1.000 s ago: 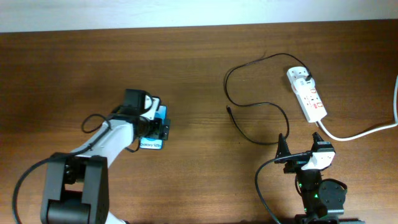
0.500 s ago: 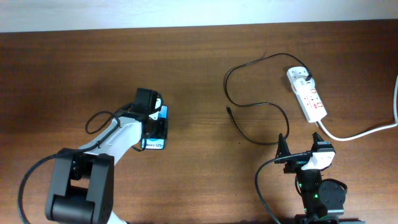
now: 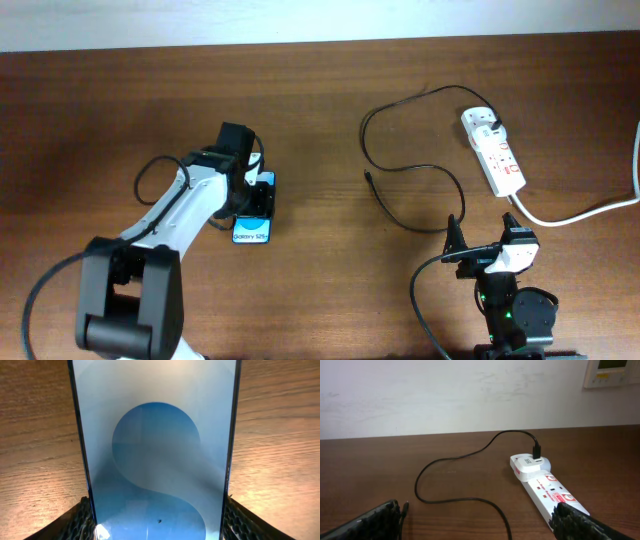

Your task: Plug charger to phone and switch on socket

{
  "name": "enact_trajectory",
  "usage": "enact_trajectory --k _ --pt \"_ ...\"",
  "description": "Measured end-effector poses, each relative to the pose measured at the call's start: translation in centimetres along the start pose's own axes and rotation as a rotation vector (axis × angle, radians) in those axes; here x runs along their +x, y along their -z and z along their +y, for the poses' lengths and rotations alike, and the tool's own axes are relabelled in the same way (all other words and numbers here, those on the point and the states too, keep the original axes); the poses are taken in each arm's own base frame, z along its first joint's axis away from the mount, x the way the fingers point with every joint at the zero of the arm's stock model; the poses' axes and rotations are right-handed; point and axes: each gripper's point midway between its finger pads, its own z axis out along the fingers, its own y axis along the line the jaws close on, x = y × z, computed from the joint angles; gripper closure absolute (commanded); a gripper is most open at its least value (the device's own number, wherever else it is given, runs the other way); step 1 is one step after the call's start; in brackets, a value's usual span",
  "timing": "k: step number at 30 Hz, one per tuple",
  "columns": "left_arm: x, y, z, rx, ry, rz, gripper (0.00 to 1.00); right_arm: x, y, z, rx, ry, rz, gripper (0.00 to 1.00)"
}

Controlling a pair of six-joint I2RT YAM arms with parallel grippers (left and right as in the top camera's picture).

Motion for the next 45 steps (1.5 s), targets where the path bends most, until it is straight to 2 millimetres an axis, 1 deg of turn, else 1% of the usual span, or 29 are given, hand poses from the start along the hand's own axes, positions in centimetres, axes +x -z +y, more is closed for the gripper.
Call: enact_trajectory --k 2,4,6,7,9,13,18,21,24,26,28,29,30,32,33,35,36,37,39,40,41,44,45 --pt "0.0 1.0 -0.5 0.027 0.007 -0.010 0.69 0.0 0.0 0.0 0.000 -0.001 0.000 0.02" --pt "0.0 3.5 -1.2 0.064 0.040 -0.055 0.71 0.0 0.0 0.0 0.000 -0.001 0.000 0.02" --pt "0.2 4.6 -1.5 0.082 0.077 -0.064 0.72 0.0 0.0 0.0 0.000 0.000 0.000 0.02" --pt "0.5 5.4 -1.8 0.100 0.109 -0.070 0.72 0.0 0.0 0.0 0.000 0.000 0.000 0.02" --pt "0.9 6.2 -2.6 0.148 0.161 -0.065 0.72 0.0 0.0 0.0 0.000 -0.001 0.000 0.02" --pt "1.2 6.4 -3.6 0.208 0.220 -0.036 0.73 0.0 0.0 0.0 0.000 -0.001 0.000 0.02" --pt "1.3 6.5 -3.9 0.228 0.289 -0.024 0.74 0.0 0.0 0.0 0.000 0.000 0.000 0.02" --pt "1.3 6.5 -4.1 0.237 0.379 -0.011 0.73 0.0 0.0 0.0 0.000 -0.001 0.000 0.02" --pt "0.4 6.8 -4.9 0.292 0.465 -0.024 0.73 0.0 0.0 0.0 0.000 0.000 0.000 0.02" --pt "-0.2 7.2 -5.9 0.356 0.522 -0.018 0.72 0.0 0.0 0.0 0.000 -0.001 0.000 0.02" --pt "-0.9 8.0 -7.6 0.462 0.547 -0.008 0.71 0.0 0.0 0.0 0.000 -0.001 0.000 0.02" --pt "-0.9 8.3 -8.2 0.500 0.550 0.006 0.72 0.0 0.0 0.0 0.000 -0.001 0.000 0.02" --pt "-0.5 8.7 -9.0 0.549 0.565 0.046 0.71 0.0 0.0 0.0 0.000 -0.001 0.000 0.02" --pt "-0.1 9.1 -9.7 0.587 0.595 0.089 0.71 0.0 0.0 0.0 0.000 -0.001 0.000 0.02" --pt "-0.4 9.5 -10.2 0.623 0.607 0.096 0.71 0.0 0.0 0.0 0.000 -0.001 0.000 0.02" --pt "-0.3 10.2 -11.1 0.678 0.633 0.133 0.72 0.0 0.0 0.2 -0.013 -0.001 -0.001 0.02" --pt "-0.2 10.4 -11.4 0.696 0.642 0.150 0.72 -0.1 0.0 1.0 -0.059 -0.009 -0.002 0.02" --pt "0.0 10.7 -11.8 0.721 0.654 0.174 0.72 -0.2 0.2 2.6 -0.153 -0.103 0.003 0.02" --pt "0.2 11.3 -12.4 0.764 0.659 0.210 0.72 -0.2 0.7 4.8 -0.279 -0.286 0.038 0.02" --pt "0.3 11.4 -12.6 0.776 0.657 0.219 0.72 -0.1 1.4 6.8 -0.401 -0.407 0.091 0.02" --pt "0.3 11.6 -12.7 0.784 0.656 0.223 0.72 0.1 2.2 8.5 -0.500 -0.465 0.137 0.02" --pt "-0.1 11.7 -12.8 0.800 0.644 0.208 0.71 0.5 5.0 12.1 -0.749 -0.528 0.261 0.02" --pt "-0.3 11.8 -12.9 0.803 0.642 0.199 0.71 0.6 5.9 12.9 -0.814 -0.530 0.291 0.02"
